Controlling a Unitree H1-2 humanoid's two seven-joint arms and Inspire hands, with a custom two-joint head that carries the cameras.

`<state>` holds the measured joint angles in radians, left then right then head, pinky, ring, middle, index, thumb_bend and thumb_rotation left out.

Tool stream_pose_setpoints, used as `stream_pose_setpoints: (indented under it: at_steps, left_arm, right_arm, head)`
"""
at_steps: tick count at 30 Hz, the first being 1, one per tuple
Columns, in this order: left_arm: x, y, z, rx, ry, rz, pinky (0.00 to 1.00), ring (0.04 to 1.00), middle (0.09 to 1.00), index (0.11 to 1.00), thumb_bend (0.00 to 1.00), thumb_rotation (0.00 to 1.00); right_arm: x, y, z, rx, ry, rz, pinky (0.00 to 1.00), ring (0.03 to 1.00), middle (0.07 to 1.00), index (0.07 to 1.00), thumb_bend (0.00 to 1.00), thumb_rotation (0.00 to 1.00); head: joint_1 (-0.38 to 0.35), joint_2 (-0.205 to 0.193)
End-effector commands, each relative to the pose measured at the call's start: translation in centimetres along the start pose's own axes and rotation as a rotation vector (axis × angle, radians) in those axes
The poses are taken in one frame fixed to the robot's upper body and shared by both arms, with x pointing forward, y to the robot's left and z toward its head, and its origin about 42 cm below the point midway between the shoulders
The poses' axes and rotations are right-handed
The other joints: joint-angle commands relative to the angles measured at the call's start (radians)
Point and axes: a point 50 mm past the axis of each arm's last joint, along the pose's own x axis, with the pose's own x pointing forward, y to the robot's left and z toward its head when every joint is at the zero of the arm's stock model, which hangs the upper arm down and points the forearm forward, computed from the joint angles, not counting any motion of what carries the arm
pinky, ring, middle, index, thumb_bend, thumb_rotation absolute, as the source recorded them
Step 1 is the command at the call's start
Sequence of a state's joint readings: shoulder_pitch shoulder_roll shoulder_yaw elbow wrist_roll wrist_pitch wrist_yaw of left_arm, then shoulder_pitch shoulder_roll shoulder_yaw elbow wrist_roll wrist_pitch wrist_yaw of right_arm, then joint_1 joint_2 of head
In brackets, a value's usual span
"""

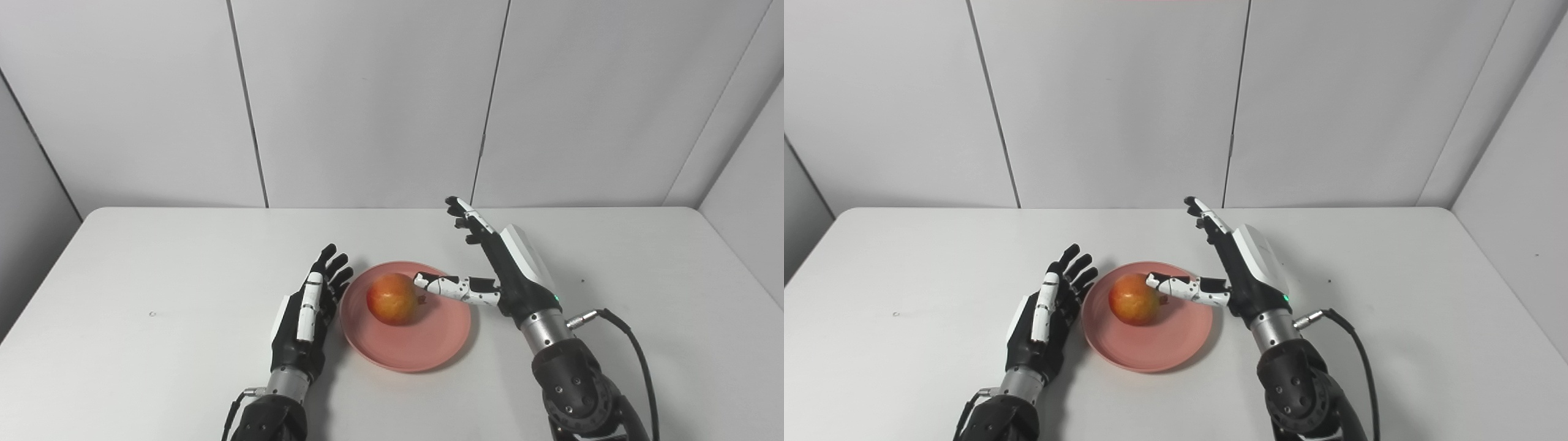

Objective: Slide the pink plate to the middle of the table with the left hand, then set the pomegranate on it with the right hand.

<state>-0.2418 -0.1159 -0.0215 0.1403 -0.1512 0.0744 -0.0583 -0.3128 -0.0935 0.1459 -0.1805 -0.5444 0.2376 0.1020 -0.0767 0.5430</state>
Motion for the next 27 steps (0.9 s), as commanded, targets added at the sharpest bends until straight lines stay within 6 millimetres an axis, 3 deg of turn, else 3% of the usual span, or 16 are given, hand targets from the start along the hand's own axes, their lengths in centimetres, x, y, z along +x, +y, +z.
stream_pose_setpoints:
  at_steps: [1,5,7,10,18,21,27]
  left_arm:
    - [-0.3,0.6,-0.8,-0.001,0.059,0.009,0.91,0.900,0.921,0.915,0.43,1.00]
    - [-0.3,0.6,-0.7,0.002,0.051,0.007,0.92,0.902,0.922,0.915,0.43,1.00]
    - [-0.3,0.6,-0.5,0.014,0.045,-0.001,0.92,0.904,0.924,0.915,0.43,1.00]
    - [-0.6,0.5,-0.1,0.044,0.023,-0.021,0.96,0.945,0.960,0.952,0.41,1.00]
    - [-1.5,0.2,1.4,0.127,-0.051,-0.038,1.00,1.000,1.000,1.000,0.41,1.00]
    - [-1.7,0.3,1.6,0.144,-0.068,-0.038,1.00,1.000,1.000,1.000,0.43,1.00]
    - [-1.8,0.3,1.4,0.149,-0.075,-0.034,1.00,1.000,1.000,1.000,0.42,1.00]
  right_arm:
    - [0.0,-0.4,0.0,0.034,-0.015,-0.060,0.79,0.857,0.885,0.913,0.90,0.76]
    - [-1.1,0.4,-1.3,0.089,0.029,-0.050,0.82,0.876,0.908,0.929,0.84,0.96]
    - [-1.5,0.7,-1.6,0.139,0.039,-0.045,0.84,0.891,0.921,0.934,0.80,0.99]
    - [-2.1,1.1,-1.9,0.283,0.054,-0.046,0.89,0.932,0.961,0.959,0.69,1.00]
    - [-3.6,2.1,-1.8,0.590,0.108,-0.053,1.00,1.000,1.000,1.000,0.63,1.00]
    - [-4.0,2.3,-1.7,0.669,0.107,-0.049,1.00,1.000,1.000,1.000,0.48,1.00]
    - [-4.3,2.7,-2.0,0.712,0.101,-0.065,1.00,1.000,1.000,1.000,0.32,1.00]
  head:
    - [-0.002,0.000]
    - [-0.002,0.001]
    - [-0.004,0.000]
    - [-0.007,0.000]
    - [-0.012,0.001]
    - [-0.011,0.000]
    - [-0.009,-0.002]
